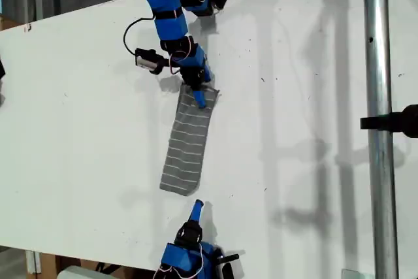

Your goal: Grasp corners of a towel and fold twice.

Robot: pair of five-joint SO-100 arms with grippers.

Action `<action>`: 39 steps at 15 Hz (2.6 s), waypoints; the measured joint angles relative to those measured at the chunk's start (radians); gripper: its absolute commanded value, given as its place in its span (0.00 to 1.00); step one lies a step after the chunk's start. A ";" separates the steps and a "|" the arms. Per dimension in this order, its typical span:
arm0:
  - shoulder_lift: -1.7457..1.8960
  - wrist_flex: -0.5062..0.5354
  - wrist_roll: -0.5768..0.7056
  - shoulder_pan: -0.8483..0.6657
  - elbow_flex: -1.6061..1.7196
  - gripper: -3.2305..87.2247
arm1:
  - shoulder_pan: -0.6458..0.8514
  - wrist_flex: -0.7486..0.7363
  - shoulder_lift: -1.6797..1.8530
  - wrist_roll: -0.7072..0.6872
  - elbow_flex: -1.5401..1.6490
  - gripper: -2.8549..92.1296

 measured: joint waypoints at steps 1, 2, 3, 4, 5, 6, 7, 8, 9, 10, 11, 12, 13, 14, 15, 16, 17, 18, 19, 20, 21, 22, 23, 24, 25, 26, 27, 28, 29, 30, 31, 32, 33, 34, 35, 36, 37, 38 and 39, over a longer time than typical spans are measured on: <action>0.000 0.000 0.000 0.000 0.000 0.01 | 0.020 -0.035 -0.034 0.005 -0.020 0.47; 0.000 0.000 0.000 0.000 0.000 0.01 | 0.040 -0.058 -0.055 0.005 -0.031 0.47; 0.000 0.000 -0.006 0.000 0.000 0.01 | 0.057 -0.075 -0.071 0.005 -0.040 0.45; 0.000 0.000 -0.009 0.000 0.000 0.01 | 0.077 -0.089 -0.081 0.000 -0.049 0.39; 0.000 0.002 -0.009 0.000 0.000 0.01 | 0.101 -0.109 -0.086 -0.025 -0.049 0.34; 0.000 0.002 -0.009 0.005 0.000 0.01 | 0.132 -0.124 -0.087 -0.064 -0.051 0.25; 0.000 0.002 -0.009 0.011 0.000 0.01 | 0.164 -0.120 -0.087 -0.124 -0.051 0.06; 0.000 0.002 -0.015 0.015 0.000 0.01 | 0.193 -0.100 -0.081 -0.158 -0.051 0.03; 0.000 0.002 -0.015 0.015 0.000 0.01 | 0.221 -0.058 -0.067 -0.184 -0.051 0.03; 0.000 0.008 -0.015 0.015 0.000 0.01 | 0.236 0.000 -0.057 -0.227 -0.060 0.03; 0.000 0.009 -0.015 0.015 0.000 0.01 | 0.236 0.094 -0.038 -0.252 -0.081 0.03; 0.000 0.009 -0.015 0.015 0.000 0.01 | 0.230 0.202 0.005 -0.258 -0.080 0.03; 0.000 0.009 -0.015 0.015 0.000 0.01 | 0.204 0.310 0.092 -0.256 -0.067 0.03; 0.000 0.009 -0.015 0.015 0.000 0.01 | 0.166 0.417 0.210 -0.245 -0.051 0.03; 0.000 0.009 -0.015 0.015 0.000 0.01 | 0.135 0.549 0.333 -0.229 -0.049 0.03; 0.000 0.009 -0.015 0.015 0.000 0.01 | 0.101 0.706 0.454 -0.202 -0.048 0.03; 0.000 0.009 -0.015 0.015 0.000 0.01 | 0.061 0.822 0.560 -0.184 -0.048 0.03; 0.000 0.009 -0.015 0.015 0.000 0.01 | 0.037 0.847 0.635 -0.186 -0.048 0.03; 0.000 0.009 -0.015 0.015 0.000 0.01 | 0.037 0.775 0.663 -0.207 -0.055 0.03; 0.000 0.009 -0.015 0.015 0.000 0.01 | 0.040 0.652 0.653 -0.247 -0.057 0.03; 0.000 0.009 -0.018 0.015 0.000 0.01 | 0.043 0.508 0.612 -0.284 -0.061 0.03; 0.000 0.009 -0.018 0.015 0.000 0.01 | 0.046 0.356 0.566 -0.307 -0.061 0.03; 0.000 0.009 -0.018 0.015 0.000 0.01 | 0.044 0.201 0.499 -0.327 -0.066 0.03; 0.000 0.009 -0.018 0.015 0.000 0.01 | 0.044 0.054 0.433 -0.345 -0.078 0.03; 0.000 0.009 -0.018 0.015 0.000 0.01 | 0.044 -0.078 0.347 -0.356 -0.104 0.03; 0.000 0.009 -0.018 0.015 0.000 0.01 | 0.044 -0.179 0.262 -0.365 -0.127 0.03; 0.000 0.009 -0.018 0.015 0.000 0.01 | 0.043 -0.236 0.164 -0.376 -0.176 0.03; 0.000 0.009 -0.018 0.015 0.000 0.01 | 0.040 -0.272 0.057 -0.382 -0.233 0.08; 0.000 0.009 -0.018 0.015 0.000 0.01 | 0.040 -0.305 -0.043 -0.390 -0.278 0.18; 0.000 0.009 -0.021 0.015 0.000 0.01 | 0.041 -0.313 -0.130 -0.394 -0.324 0.38; 0.000 0.009 -0.025 0.015 0.000 0.01 | 0.041 -0.298 -0.183 -0.413 -0.387 0.40; 0.000 0.009 -0.025 0.015 0.000 0.01 | 0.041 -0.285 -0.192 -0.454 -0.453 0.38; 0.000 0.009 -0.025 0.015 0.000 0.01 | 0.040 -0.295 -0.183 -0.526 -0.497 0.26; 0.000 0.009 -0.025 0.015 0.000 0.01 | 0.038 -0.322 -0.144 -0.578 -0.502 0.16; 0.000 0.009 -0.025 0.015 0.000 0.01 | 0.054 -0.385 -0.078 -0.621 -0.502 0.13; 0.000 0.009 -0.025 0.015 0.000 0.01 | 0.078 -0.428 0.006 -0.653 -0.495 0.09; 0.000 0.009 -0.025 0.015 0.000 0.01 | 0.103 -0.433 0.075 -0.666 -0.476 0.03; 0.000 0.009 -0.025 0.015 0.000 0.01 | 0.123 -0.413 0.124 -0.669 -0.437 0.03; 0.000 0.006 -0.025 0.015 0.006 0.01 | 0.129 -0.344 0.196 -0.658 -0.376 0.03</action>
